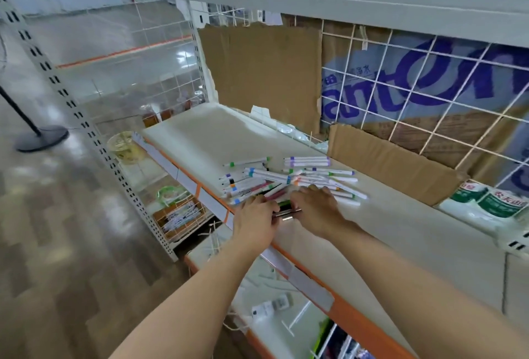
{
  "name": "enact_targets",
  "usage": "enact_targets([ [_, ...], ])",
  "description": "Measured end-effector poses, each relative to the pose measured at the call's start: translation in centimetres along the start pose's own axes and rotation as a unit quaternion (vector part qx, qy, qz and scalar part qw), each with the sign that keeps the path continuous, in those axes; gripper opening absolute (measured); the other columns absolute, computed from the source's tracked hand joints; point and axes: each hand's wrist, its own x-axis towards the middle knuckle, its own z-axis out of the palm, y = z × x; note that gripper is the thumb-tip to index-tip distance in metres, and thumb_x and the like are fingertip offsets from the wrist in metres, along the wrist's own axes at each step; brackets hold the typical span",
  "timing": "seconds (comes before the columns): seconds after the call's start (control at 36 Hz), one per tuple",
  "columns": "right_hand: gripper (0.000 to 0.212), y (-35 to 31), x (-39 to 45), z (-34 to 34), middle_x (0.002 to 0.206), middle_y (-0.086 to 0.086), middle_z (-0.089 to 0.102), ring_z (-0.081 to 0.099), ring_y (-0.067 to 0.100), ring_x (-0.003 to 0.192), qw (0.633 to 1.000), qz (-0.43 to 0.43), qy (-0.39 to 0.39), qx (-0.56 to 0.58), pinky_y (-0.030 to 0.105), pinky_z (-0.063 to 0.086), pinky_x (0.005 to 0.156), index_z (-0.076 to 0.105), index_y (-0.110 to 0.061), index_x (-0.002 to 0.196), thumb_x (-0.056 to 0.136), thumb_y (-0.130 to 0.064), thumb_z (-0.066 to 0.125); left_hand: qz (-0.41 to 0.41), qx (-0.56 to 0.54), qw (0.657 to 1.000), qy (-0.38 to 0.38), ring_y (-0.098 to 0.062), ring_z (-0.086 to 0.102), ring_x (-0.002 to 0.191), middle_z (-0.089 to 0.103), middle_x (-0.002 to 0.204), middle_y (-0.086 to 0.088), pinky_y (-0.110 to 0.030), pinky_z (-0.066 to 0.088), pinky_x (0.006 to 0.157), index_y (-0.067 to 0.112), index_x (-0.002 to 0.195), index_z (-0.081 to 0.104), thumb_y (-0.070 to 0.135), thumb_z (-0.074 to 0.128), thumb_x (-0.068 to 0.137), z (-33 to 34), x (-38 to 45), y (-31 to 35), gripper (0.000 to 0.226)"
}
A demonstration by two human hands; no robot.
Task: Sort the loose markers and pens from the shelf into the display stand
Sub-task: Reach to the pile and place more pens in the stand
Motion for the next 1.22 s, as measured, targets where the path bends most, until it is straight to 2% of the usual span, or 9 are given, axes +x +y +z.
enact_targets([
  [0.31, 0.026, 0.2, 0.2, -0.4, 0.126, 0.001, 0.052, 0.044, 0.024, 0.119, 0.999, -0.033, -0.037, -0.004, 0.033, 0.028, 0.09, 0.052, -0.019, 0.114, 0.089, -0.017, 0.056, 0.021, 0.018, 0.999, -0.022, -0.025, 0.045, 0.119, 0.053, 0.124, 0.0, -0.032, 0.034, 0.092, 0.024, 0.118, 0.061, 0.029, 0.051, 0.093, 0.2, 0.8, 0.6, 0.027],
  [0.47, 0.018, 0.3, -0.2, -0.2, 0.122, 0.002, 0.057, 0.045, 0.024, 0.118, 0.998, -0.043, -0.052, -0.004, 0.034, 0.029, 0.091, 0.058, -0.019, 0.107, 0.09, -0.017, 0.054, 0.042, 0.053, 0.997, -0.03, -0.025, 0.047, 0.112, 0.058, 0.113, -0.003, -0.03, 0.035, 0.075, 0.017, 0.108, 0.063, 0.02, 0.049, 0.091, 0.2, 1.1, 0.7, 0.022],
  [0.61, 0.002, 1.0, -0.6, -1.2, 0.111, 0.007, 0.061, 0.053, 0.027, 0.106, 0.993, -0.023, -0.101, 0.058, 0.03, 0.027, 0.072, 0.053, -0.019, 0.091, 0.09, -0.019, 0.052, 0.053, 0.046, 0.997, -0.023, -0.024, 0.051, 0.107, 0.061, 0.106, -0.003, -0.028, 0.038, 0.072, 0.018, 0.104, 0.065, 0.024, 0.051, 0.093, 0.0, 0.9, 1.0, 0.019],
  [0.72, 0.022, 1.8, -0.5, -2.9, 0.096, 0.01, 0.061, 0.054, 0.024, 0.083, 0.975, 0.011, -0.136, 0.174, 0.03, 0.032, 0.063, 0.06, -0.004, 0.094, 0.086, -0.024, 0.062, 0.041, -0.018, 0.999, -0.002, -0.023, 0.053, 0.101, 0.064, 0.099, -0.001, -0.029, 0.037, 0.066, 0.018, 0.098, 0.066, 0.028, 0.053, 0.092, -0.3, 0.4, 1.0, 0.016],
  [0.83, 0.016, 2.3, -0.6, -4.1, 0.065, 0.002, 0.054, 0.05, 0.013, 0.057, 0.886, 0.099, -0.063, 0.449, 0.019, 0.039, 0.053, 0.058, -0.012, 0.073, 0.081, -0.004, 0.07, -0.031, -0.15, 0.988, 0.03, -0.024, 0.059, 0.092, 0.066, 0.093, -0.001, -0.03, 0.041, 0.065, 0.02, 0.098, 0.068, 0.029, 0.056, 0.092, -0.7, 0.2, 1.6, 0.017],
  [0.94, 0.016, 1.5, -1.2, -4.2, 0.075, 0.006, 0.062, 0.054, 0.01, 0.065, 0.811, 0.115, -0.032, 0.572, 0.019, 0.045, 0.062, 0.064, -0.008, 0.082, 0.083, 0.007, 0.062, -0.067, -0.274, 0.957, 0.065, -0.026, 0.058, 0.076, 0.065, 0.074, -0.005, -0.028, 0.034, 0.057, 0.013, 0.089, 0.071, 0.024, 0.06, 0.09, -1.4, 0.1, 3.1, 0.016],
  [1.03, 0.013, 0.8, -1.4, -3.6, 0.083, 0.009, 0.067, 0.057, 0.011, 0.071, 0.836, 0.123, 0.029, 0.534, 0.02, 0.046, 0.065, 0.069, -0.003, 0.092, 0.083, 0.003, 0.062, -0.073, -0.333, 0.937, 0.078, -0.019, 0.052, 0.065, 0.056, 0.061, 0.006, -0.021, 0.033, 0.053, 0.015, 0.088, 0.071, 0.018, 0.062, 0.088, -1.8, 0.0, 4.1, 0.009],
  [1.08, 0.008, 0.7, -1.7, -3.2, 0.083, 0.008, 0.067, 0.059, 0.019, 0.077, 0.862, 0.125, 0.093, 0.482, 0.032, 0.046, 0.072, 0.069, -0.004, 0.089, 0.082, -0.003, 0.065, -0.071, -0.357, 0.928, 0.083, -0.02, 0.054, 0.069, 0.059, 0.067, 0.003, -0.028, 0.04, 0.061, 0.015, 0.092, 0.071, 0.014, 0.062, 0.087, -1.9, -0.1, 4.5, 0.01],
  [1.22, 0.004, 1.3, -3.5, -3.3, 0.077, 0.005, 0.064, 0.057, 0.025, 0.075, 0.891, 0.119, 0.198, 0.392, 0.036, 0.043, 0.069, 0.058, -0.011, 0.087, 0.091, -0.013, 0.058, -0.07, -0.359, 0.925, 0.103, -0.026, 0.059, 0.077, 0.064, 0.077, -0.002, -0.042, 0.047, 0.07, 0.016, 0.088, 0.066, 0.016, 0.06, 0.088, -1.4, -0.2, 5.2, 0.006],
])
